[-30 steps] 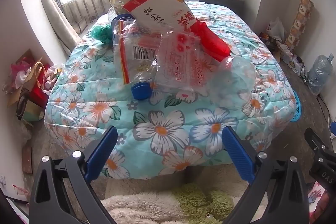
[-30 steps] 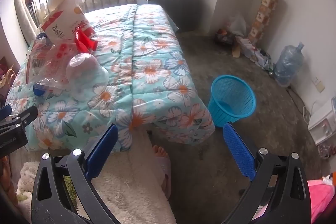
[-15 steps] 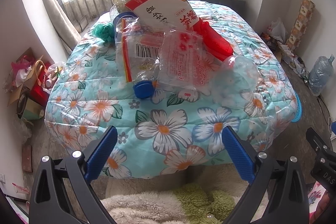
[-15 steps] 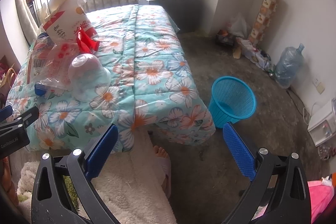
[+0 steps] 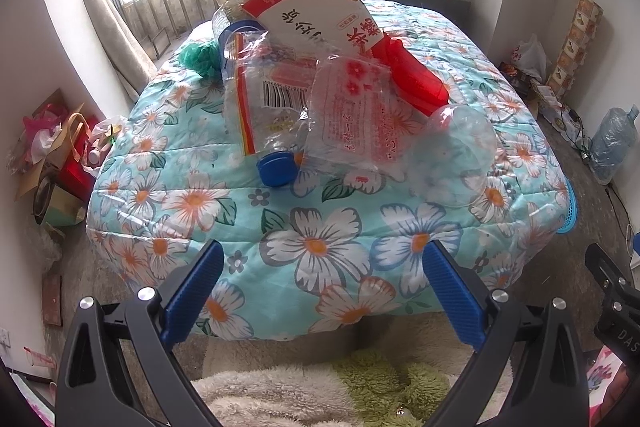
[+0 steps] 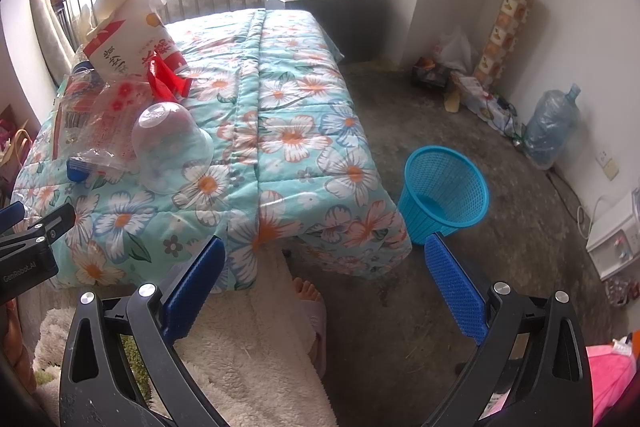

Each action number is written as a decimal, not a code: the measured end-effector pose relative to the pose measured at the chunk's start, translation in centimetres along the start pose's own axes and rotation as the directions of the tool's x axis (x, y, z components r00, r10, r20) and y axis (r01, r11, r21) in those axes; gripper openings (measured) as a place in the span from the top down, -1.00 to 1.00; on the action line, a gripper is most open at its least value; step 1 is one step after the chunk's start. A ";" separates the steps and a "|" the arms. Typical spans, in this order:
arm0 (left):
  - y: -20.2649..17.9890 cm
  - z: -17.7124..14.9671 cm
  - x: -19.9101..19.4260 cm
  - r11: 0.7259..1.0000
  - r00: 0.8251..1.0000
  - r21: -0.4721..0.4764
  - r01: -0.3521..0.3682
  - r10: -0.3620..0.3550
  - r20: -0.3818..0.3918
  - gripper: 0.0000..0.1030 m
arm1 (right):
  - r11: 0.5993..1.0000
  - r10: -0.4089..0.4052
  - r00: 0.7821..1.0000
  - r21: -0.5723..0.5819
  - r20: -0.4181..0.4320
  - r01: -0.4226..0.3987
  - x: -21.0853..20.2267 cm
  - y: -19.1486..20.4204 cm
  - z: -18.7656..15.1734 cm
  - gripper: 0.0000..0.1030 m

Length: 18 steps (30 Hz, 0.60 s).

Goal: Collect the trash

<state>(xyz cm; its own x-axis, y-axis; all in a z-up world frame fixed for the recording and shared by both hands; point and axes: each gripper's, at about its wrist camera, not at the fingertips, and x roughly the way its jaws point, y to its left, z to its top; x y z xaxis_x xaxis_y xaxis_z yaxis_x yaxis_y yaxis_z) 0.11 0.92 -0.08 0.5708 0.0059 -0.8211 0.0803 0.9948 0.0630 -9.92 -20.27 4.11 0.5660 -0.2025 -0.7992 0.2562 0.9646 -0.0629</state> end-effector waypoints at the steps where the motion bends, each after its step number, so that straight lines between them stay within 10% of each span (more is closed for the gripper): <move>1: -0.1 0.0 0.0 1.000 1.000 0.000 -0.001 0.001 0.001 -0.89 | 1.000 0.001 1.000 0.000 0.000 -0.001 0.0 0.0 0.0 -0.85; 18: 1.3 -0.5 0.2 1.000 1.000 -0.005 -0.005 0.005 0.001 -0.89 | 1.000 0.004 1.000 -0.003 -0.001 -0.004 -0.1 0.2 0.2 -0.85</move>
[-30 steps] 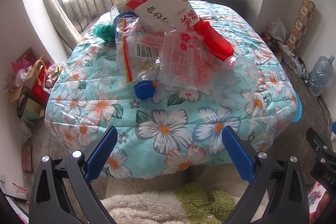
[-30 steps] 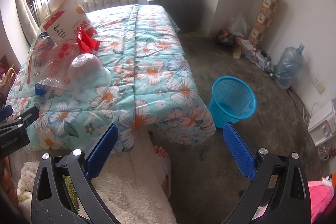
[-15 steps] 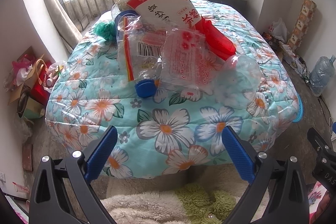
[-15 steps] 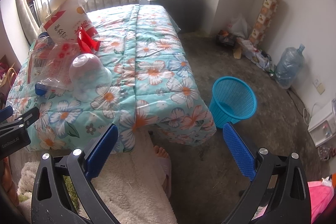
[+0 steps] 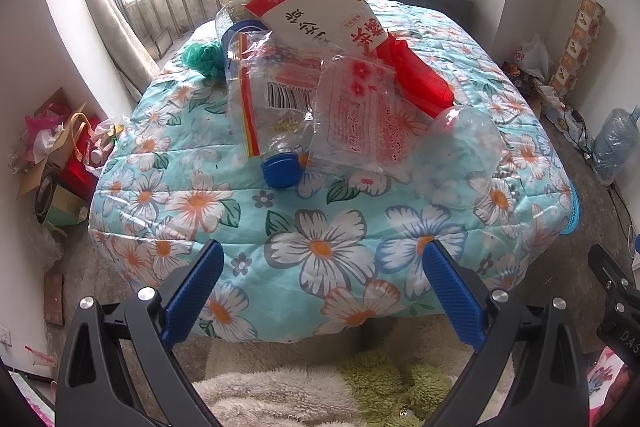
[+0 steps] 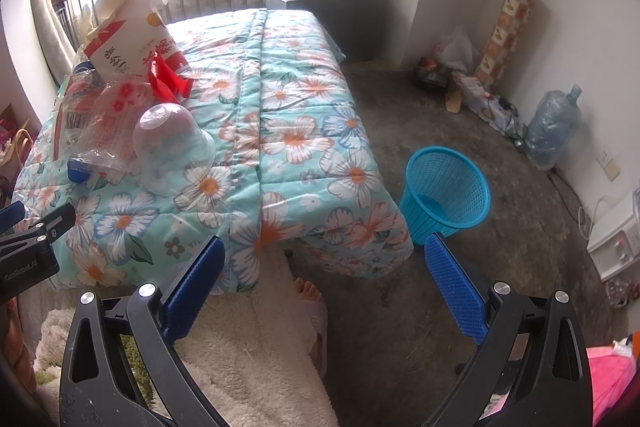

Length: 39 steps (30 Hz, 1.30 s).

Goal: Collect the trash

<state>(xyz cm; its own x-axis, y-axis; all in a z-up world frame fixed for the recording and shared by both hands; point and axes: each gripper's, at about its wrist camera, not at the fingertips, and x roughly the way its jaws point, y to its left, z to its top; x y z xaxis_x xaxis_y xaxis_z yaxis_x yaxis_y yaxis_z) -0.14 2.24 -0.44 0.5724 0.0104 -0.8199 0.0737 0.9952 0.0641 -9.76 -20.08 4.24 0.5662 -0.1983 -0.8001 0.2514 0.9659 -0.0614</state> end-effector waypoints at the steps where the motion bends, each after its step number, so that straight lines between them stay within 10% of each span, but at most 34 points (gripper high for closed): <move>1: -0.1 0.1 0.0 1.000 1.000 0.000 0.000 0.000 0.000 -0.89 | 1.000 0.000 1.000 0.000 -0.001 0.000 0.0 0.1 0.0 -0.85; 39: 1.4 0.5 0.5 1.000 0.999 0.001 -0.027 0.027 0.040 -0.89 | 0.999 0.047 0.997 -0.001 0.055 -0.047 0.0 1.5 0.6 -0.85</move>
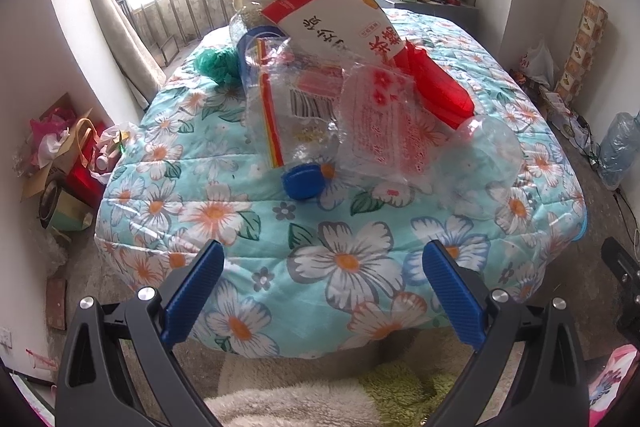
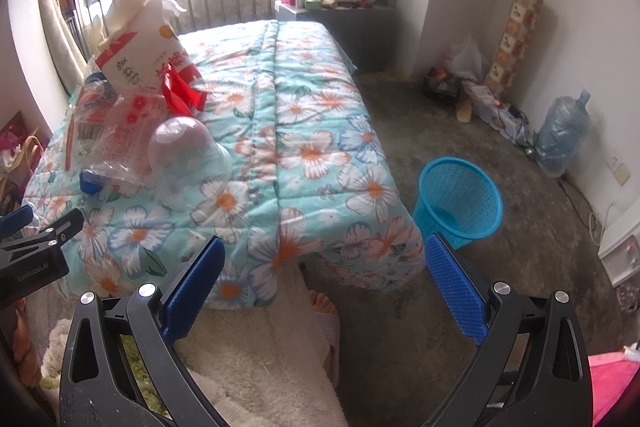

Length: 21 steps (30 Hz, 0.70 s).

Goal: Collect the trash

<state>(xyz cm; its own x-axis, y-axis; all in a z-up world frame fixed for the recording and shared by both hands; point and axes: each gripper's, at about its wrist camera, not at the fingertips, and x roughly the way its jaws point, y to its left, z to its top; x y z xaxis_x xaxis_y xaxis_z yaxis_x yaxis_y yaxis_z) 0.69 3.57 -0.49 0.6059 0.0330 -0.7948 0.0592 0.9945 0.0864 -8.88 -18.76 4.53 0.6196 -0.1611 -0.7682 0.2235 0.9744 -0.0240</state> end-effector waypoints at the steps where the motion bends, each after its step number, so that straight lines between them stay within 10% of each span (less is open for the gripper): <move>1: 0.4 0.1 0.1 1.000 1.000 -0.006 -0.001 0.001 0.004 -0.89 | 1.000 0.011 1.000 0.002 0.023 -0.011 0.0 0.4 0.3 -0.85; 12: 5.3 1.9 1.5 0.993 0.990 -0.053 0.101 -0.095 0.106 -0.89 | 0.979 0.204 0.970 -0.026 0.128 -0.203 1.8 2.8 2.7 -0.85; 17: 7.6 2.1 1.6 0.935 0.919 -0.074 0.347 -0.323 0.225 -0.89 | 0.952 0.302 0.947 -0.079 0.113 -0.295 3.9 6.0 4.2 -0.82; 21: 8.1 2.8 2.0 0.910 0.892 -0.087 0.404 -0.371 0.259 -0.89 | 0.938 0.339 0.937 -0.105 0.082 -0.330 5.7 7.7 4.9 -0.62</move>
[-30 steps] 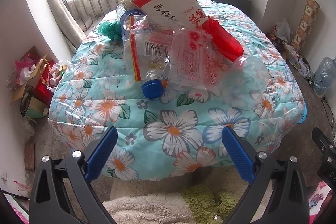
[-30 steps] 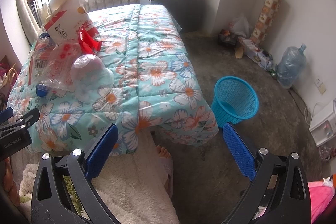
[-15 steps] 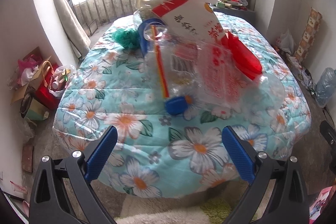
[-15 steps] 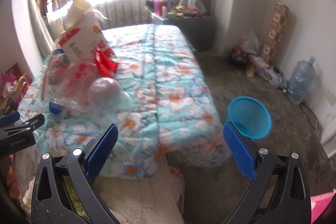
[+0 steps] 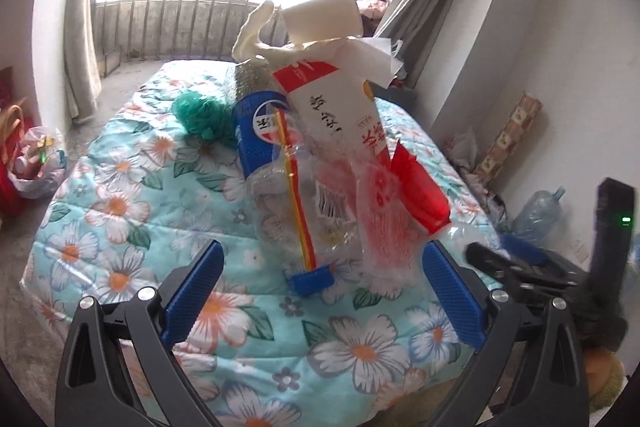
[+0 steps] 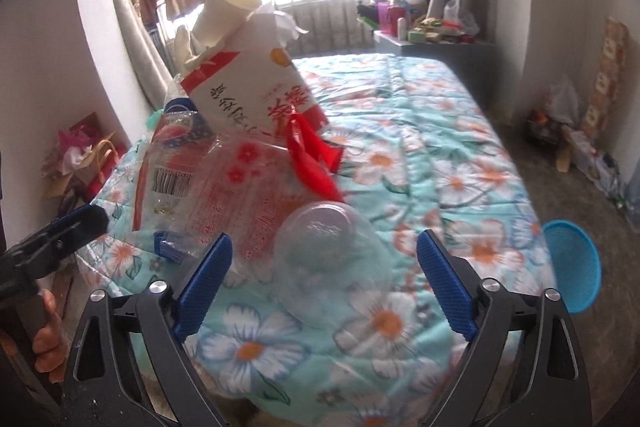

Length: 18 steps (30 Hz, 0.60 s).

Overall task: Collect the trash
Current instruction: 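Grasp the clear plastic cup with the right tool while the left tool grasps the red plastic wrapper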

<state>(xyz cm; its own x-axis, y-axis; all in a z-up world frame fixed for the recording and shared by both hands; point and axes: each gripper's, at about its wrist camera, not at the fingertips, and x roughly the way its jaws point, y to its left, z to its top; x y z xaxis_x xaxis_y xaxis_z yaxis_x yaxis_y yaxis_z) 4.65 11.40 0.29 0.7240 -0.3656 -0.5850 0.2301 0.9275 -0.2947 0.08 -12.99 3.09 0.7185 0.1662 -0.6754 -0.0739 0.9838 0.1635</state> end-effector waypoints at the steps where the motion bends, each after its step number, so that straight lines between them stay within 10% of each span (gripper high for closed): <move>1: -0.1 0.1 0.1 1.000 1.000 0.006 -0.009 0.009 0.016 -0.89 | 1.000 0.006 1.000 0.001 -0.011 -0.006 0.6 0.1 0.1 -0.58; 6: -1.2 0.2 0.5 0.996 0.998 0.081 0.048 -0.051 0.033 -0.89 | 1.000 0.016 0.998 0.014 -0.065 -0.015 2.6 -0.5 0.2 -0.19; 18: -4.0 0.8 1.8 0.978 0.984 0.104 0.179 -0.177 -0.025 -0.38 | 0.995 0.049 0.997 0.092 -0.054 -0.044 0.9 -3.7 -0.1 -0.17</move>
<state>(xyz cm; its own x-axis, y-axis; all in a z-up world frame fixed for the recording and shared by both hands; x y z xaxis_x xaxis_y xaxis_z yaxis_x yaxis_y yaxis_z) 5.57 7.14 1.03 0.6551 -0.5257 -0.5426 0.4219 0.8503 -0.3145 0.96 -16.43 1.81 0.6755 0.2181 -0.7044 -0.0415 0.9650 0.2589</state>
